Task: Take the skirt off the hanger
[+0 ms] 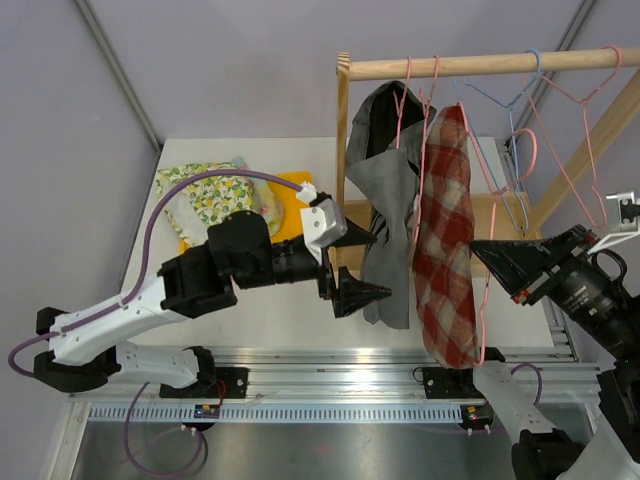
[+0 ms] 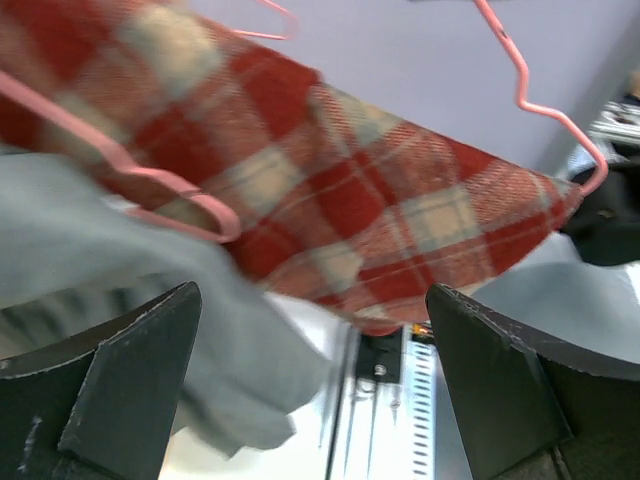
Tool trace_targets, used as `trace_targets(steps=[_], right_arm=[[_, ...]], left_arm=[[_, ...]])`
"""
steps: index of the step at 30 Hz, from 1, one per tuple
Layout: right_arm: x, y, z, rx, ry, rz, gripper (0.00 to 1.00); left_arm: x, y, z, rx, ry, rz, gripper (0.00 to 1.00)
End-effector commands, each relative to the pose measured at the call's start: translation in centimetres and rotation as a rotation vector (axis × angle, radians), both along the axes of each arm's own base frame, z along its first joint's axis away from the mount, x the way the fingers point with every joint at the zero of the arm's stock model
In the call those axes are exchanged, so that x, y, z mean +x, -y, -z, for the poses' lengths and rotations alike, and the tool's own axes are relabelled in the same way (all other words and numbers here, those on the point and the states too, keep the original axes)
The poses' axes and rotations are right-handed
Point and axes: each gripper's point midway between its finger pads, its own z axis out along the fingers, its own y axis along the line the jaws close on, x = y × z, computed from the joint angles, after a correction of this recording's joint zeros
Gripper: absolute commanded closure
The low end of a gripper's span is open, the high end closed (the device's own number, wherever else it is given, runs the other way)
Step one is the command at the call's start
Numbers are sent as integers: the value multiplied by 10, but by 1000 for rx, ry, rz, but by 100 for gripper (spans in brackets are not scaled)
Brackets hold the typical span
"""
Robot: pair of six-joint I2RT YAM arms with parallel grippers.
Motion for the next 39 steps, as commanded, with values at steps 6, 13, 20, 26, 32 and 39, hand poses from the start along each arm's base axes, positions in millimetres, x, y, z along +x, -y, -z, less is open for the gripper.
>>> trace_targets(steps=[6,13,20,26,32,39], right_arm=[[-49,-19,-23,86,117,-158,100],[-97,-32,-40,108,222,-298,100],[-126,-37,-53,124,285,-372,100],[-146,-44,-58,132,330,-463,100],[-132,-41,-49,134,309,-422,100],[-87,-19,-56,86,318,-179,100]], left_arm=[[-48,44,-54,-239,127,146,1],[-48,78,-58,-244,174,131,1],[-30,96,-41,-210,169,40,2],[-16,91,-41,-237,172,-45,41],[-17,80,-44,-242,163,-49,100],[-33,39,-19,-195,126,-32,100]])
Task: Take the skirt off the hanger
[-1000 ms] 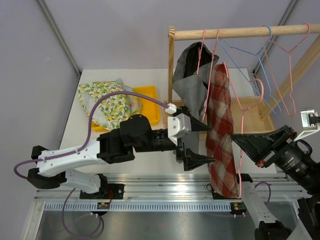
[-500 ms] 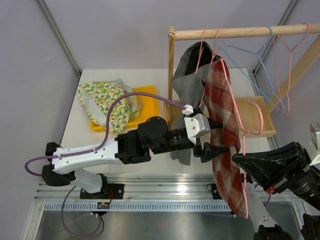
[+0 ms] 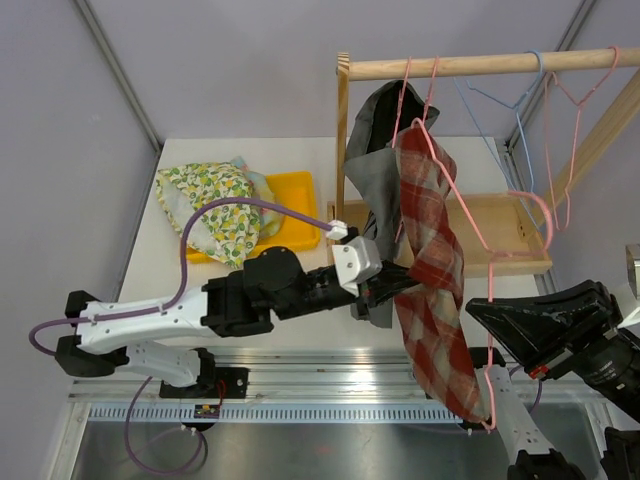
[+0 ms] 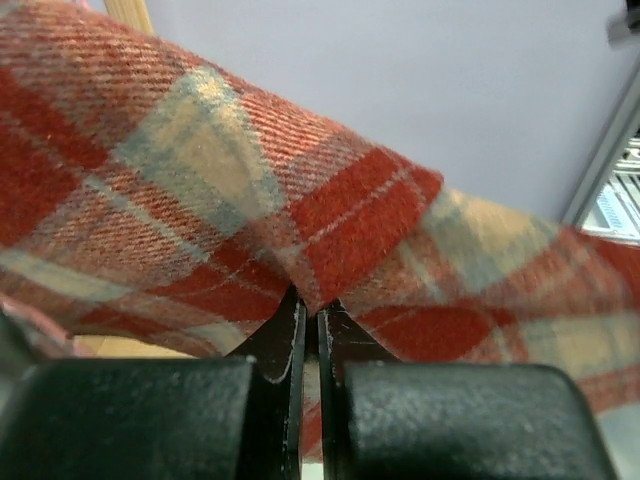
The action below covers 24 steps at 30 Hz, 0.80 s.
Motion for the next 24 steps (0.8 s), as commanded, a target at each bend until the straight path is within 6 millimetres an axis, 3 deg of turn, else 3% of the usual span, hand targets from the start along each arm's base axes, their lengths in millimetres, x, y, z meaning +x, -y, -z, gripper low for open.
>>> trace_targets(steps=[1,6,10,13,15,19,24], right_arm=[[22,24,-29,-34,147,221,100],[61,55,-41,-54,131,455,100],[80,74,-42,-64,95,577,100],[87,83,-38,-72,79,636,100],[90,88,-37,-86,80,664,100],[92,96,-31,-106,54,713,100],[93,106,-23,-128,30,767,100]], left_arm=[[-13,-43,-11,-44,-17,-4,100],[-28,-84,31,62,-96,-6,100],[-21,-123,66,151,-149,-96,100],[-11,-153,78,166,-180,-165,100],[-5,-173,79,146,-197,-199,100],[33,-218,86,160,-222,-448,100],[44,-243,69,129,-201,-516,100]])
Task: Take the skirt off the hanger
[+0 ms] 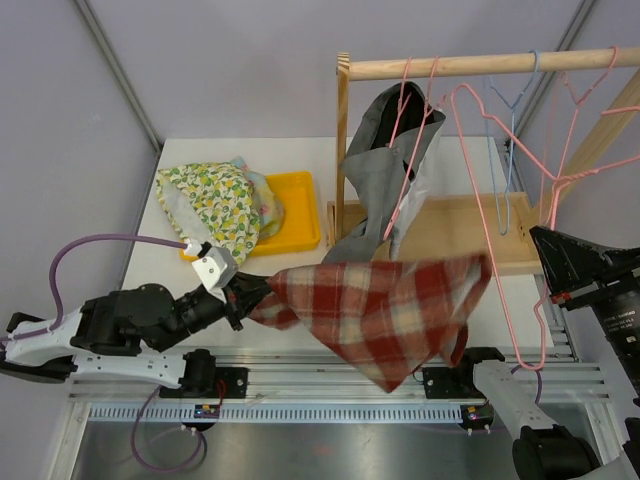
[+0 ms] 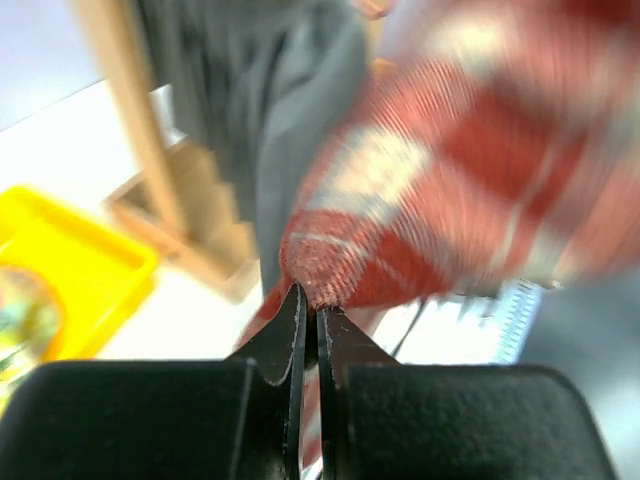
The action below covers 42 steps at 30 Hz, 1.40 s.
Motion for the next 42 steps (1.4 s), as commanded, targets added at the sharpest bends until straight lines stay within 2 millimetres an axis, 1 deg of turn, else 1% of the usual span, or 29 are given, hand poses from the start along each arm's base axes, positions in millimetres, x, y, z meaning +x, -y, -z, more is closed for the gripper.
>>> trace_targets(steps=[1,5,8,12,14,15,16,17,18,19,21,22,23,24,25,27,28,30,31,32,33,34,35,36,37,38,39,41,42], right_arm=[[6,17,-8,-26,39,99,100],[20,15,11,-34,-37,91,100],[34,12,26,-40,-99,71,100],[52,12,38,-42,-133,80,100],[66,11,43,-38,-143,78,100],[72,10,44,-39,-144,72,100],[81,9,46,-34,-144,68,100],[88,8,47,-33,-148,65,100],[97,6,47,-33,-142,58,100],[102,6,48,-29,-143,56,100],[116,3,46,-31,-134,47,100],[120,3,45,-29,-129,44,100],[128,2,47,-30,-143,43,100],[131,2,43,-29,-128,41,100],[138,1,43,-34,-133,39,100],[145,1,40,-33,-121,39,100],[151,1,41,-40,-125,40,100],[159,0,38,-39,-116,37,100],[162,-1,38,-40,-114,32,100],[169,-2,40,-40,-125,29,100],[173,-3,38,-40,-116,26,100],[177,-3,37,-37,-115,23,100],[184,-4,39,-36,-124,21,100],[185,-5,33,-36,-108,14,100],[190,-5,33,-38,-109,14,100],[199,-6,35,-42,-121,12,100],[201,-6,32,-44,-118,16,100],[215,-5,37,-62,-139,19,100],[217,-3,35,-67,-146,33,100]], left_arm=[[20,-25,-29,-49,25,-132,100],[31,-20,-36,60,97,-188,100],[43,-23,-40,130,161,-266,100],[60,-35,-65,132,258,-329,100],[76,-44,-75,124,274,-393,100],[79,-33,-78,132,289,-359,100],[96,-41,-78,159,288,-426,100],[106,-41,-78,185,288,-444,100],[118,-29,-73,227,283,-434,100],[139,-42,-72,251,275,-513,100],[160,-45,-80,229,276,-549,100],[183,-62,-90,219,265,-633,100],[191,-64,-99,170,256,-635,100],[206,-86,-107,151,253,-716,100],[220,-89,-118,132,252,-739,100],[241,-99,-125,110,239,-792,100],[265,-111,-116,138,208,-843,100],[289,-119,-117,108,186,-874,100],[305,-138,-110,105,162,-920,100],[331,-139,-86,100,94,-930,100],[344,-144,-76,99,74,-933,100],[361,-162,-58,81,10,-978,100],[373,-167,-39,81,-43,-992,100],[393,-167,1,88,-165,-999,96],[401,-179,23,94,-235,-1022,89],[406,-181,42,102,-300,-1026,58],[409,-179,78,118,-433,-1022,38],[401,-184,105,133,-515,-1042,15],[400,-185,106,108,-504,-1055,7]])
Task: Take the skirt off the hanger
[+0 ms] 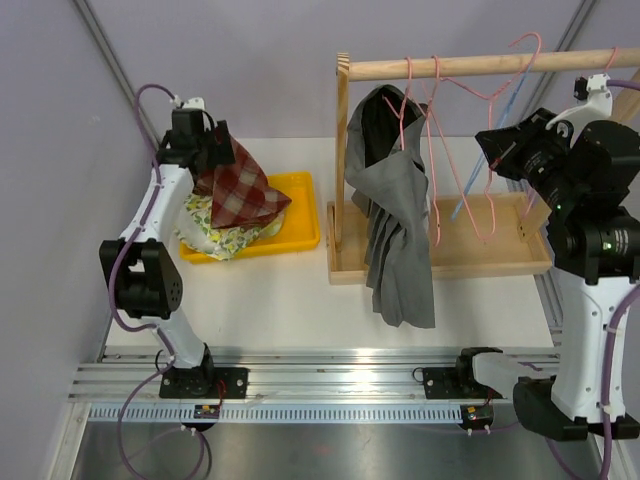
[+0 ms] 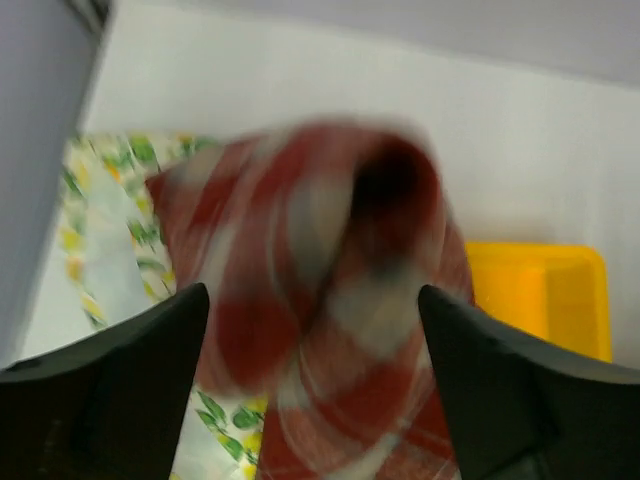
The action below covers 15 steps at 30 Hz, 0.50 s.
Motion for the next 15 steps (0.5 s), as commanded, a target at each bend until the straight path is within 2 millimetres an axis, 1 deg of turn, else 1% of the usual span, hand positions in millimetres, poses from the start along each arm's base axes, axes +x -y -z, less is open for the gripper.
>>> trace_targets(steps=[1,2,3,4,6,7,8,9,10,11,12,14,15], right_arm=[[14,3,-24,-50,73,6,100],[24,5,-18,-61,48,17,100],[26,10,-16,-77,34,43,100],[29,13,-13,-98,25,56,100],[35,21,-4,-133,-7,96,100],[35,23,0,-140,-19,105,100],[34,25,3,-149,-27,113,100],[36,28,13,-158,-56,127,100],[33,29,16,-164,-64,129,100],[31,30,20,-170,-72,131,100],[31,32,31,-179,-103,138,100],[23,35,37,-192,-113,148,100],[23,37,48,-208,-139,151,100]], left_arm=[[-29,16,15,-146,-41,-15,1],[-34,16,13,-152,-24,-13,1],[-38,18,8,-159,-2,-6,1],[-50,17,2,-160,15,-6,1],[-62,16,-5,-153,22,2,1],[-71,15,-17,-150,45,1,1],[-78,14,-19,-145,47,4,1],[-84,14,-22,-141,49,8,1],[-89,14,-26,-135,55,14,1],[-98,13,-36,-129,80,18,1],[-103,12,-37,-123,77,19,1],[-113,11,-40,-113,80,24,1],[-120,10,-42,-111,89,23,1]])
